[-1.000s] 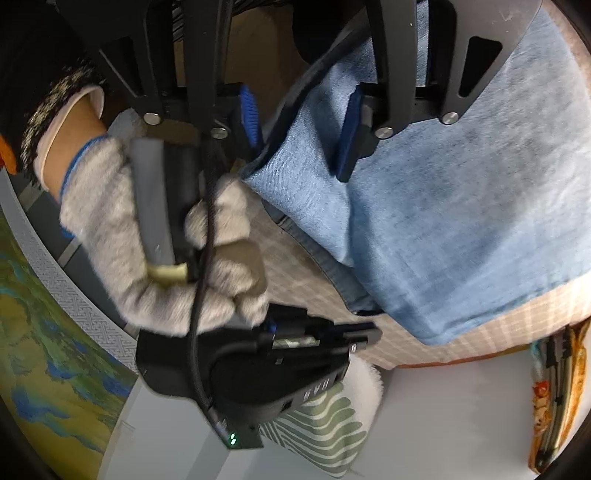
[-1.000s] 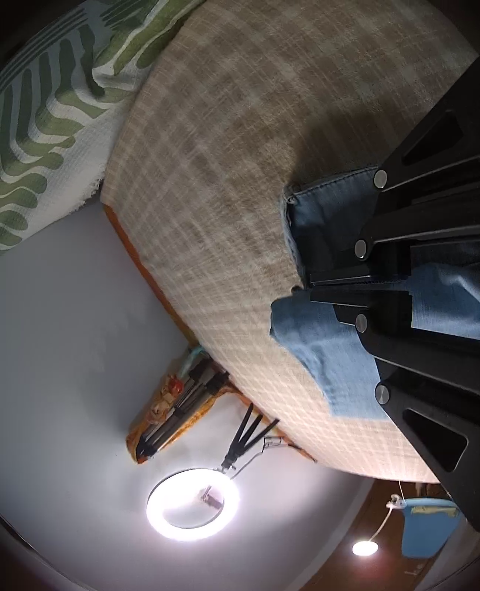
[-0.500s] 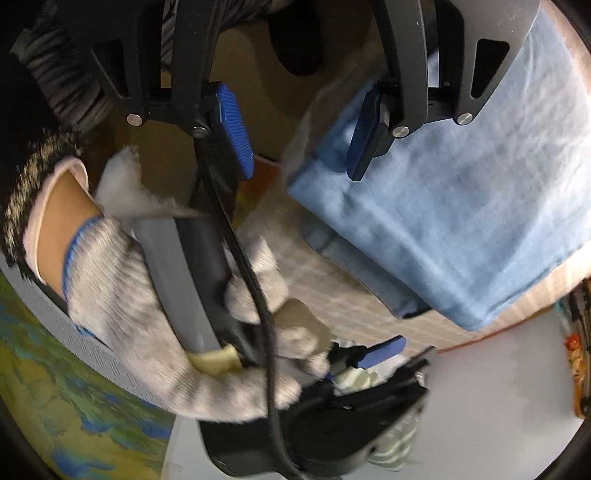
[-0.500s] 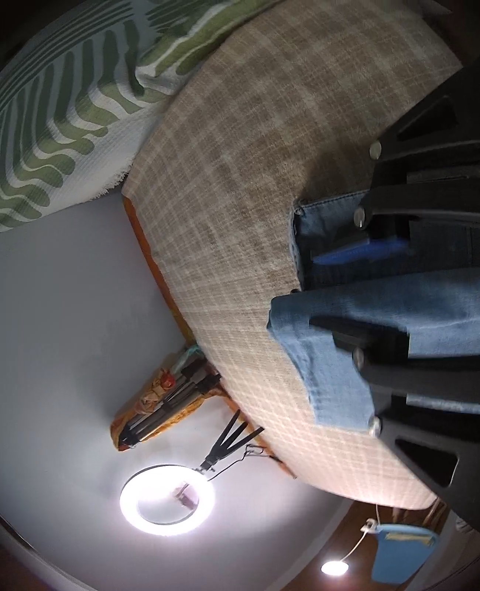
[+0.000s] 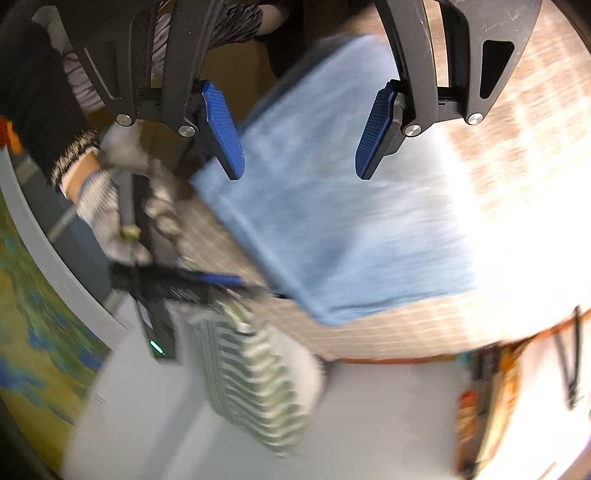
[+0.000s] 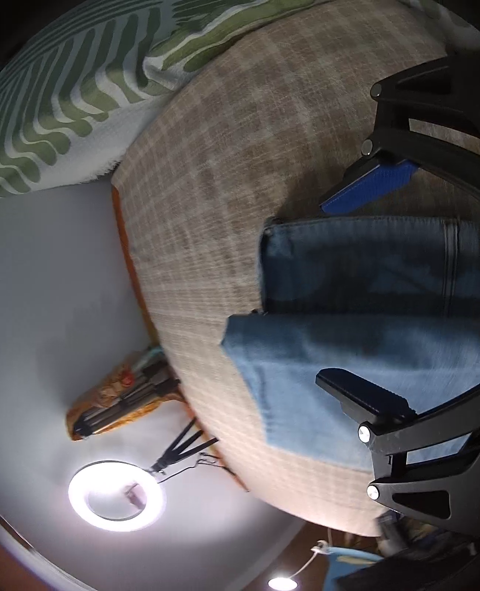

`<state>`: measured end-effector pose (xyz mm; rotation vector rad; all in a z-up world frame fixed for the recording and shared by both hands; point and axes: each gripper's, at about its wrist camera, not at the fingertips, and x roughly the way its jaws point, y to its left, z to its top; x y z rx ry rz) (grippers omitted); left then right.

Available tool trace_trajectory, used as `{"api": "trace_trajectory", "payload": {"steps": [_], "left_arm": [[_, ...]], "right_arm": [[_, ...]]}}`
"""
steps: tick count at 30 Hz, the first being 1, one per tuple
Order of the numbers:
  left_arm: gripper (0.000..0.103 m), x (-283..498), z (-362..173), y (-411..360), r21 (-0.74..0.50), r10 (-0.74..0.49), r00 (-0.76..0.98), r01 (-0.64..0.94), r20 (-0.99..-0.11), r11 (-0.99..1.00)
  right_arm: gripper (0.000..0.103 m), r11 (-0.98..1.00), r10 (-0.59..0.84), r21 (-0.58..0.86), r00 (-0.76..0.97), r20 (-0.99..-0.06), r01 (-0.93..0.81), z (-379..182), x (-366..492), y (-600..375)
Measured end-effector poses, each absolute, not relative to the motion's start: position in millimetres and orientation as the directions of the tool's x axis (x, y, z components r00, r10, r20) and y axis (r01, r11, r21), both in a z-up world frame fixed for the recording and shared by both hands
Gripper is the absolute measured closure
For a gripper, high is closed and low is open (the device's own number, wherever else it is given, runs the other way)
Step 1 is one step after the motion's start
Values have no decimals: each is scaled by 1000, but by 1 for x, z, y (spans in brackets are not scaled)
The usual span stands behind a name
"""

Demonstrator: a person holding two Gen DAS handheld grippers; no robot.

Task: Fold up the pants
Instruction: 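Open both tools and release the folded jeans onto the bed, then grasp the folded jeans edge with the left tool while the right tool grasps beside it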

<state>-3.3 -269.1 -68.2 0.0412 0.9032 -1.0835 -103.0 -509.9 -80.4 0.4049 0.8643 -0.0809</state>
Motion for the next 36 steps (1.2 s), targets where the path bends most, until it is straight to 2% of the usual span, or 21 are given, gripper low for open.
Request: {"api": "trace_trajectory", "payload": {"steps": [4,7,12,19,23,28,33,36], "left_arm": [[41,26,-78,-249,-438,-727,168,700,-666,563],[41,43,-87,-240,-480,-726,161,652,-669,587],[41,66,-98,-240,-545,-732,122,590,-670,597],[41,82,-118,-246,-599,-732,68,525,-678,604],[41,92,-131,-241,-634,-737,46,476,-674,609],[41,98,-137,-244,-661,-756,35,459,-654,594],[41,99,-134,-257,-650,-752,52,467,-657,600],[40,100,-133,-263,-644,-746,57,464,-663,608]], "right_arm": [[13,907,126,349,637,-760,236,-101,-113,-525],[13,855,219,463,649,-729,232,-117,-120,-540],[12,803,303,563,677,-671,198,-126,-124,-551],[2,720,419,673,667,-616,170,-144,-126,-559],[2,680,487,724,667,-564,115,-147,-126,-556],[1,689,552,724,623,-554,33,-147,-114,-532],[1,749,509,662,608,-609,35,-143,-101,-507],[7,808,459,588,591,-663,33,-137,-94,-489]]}}
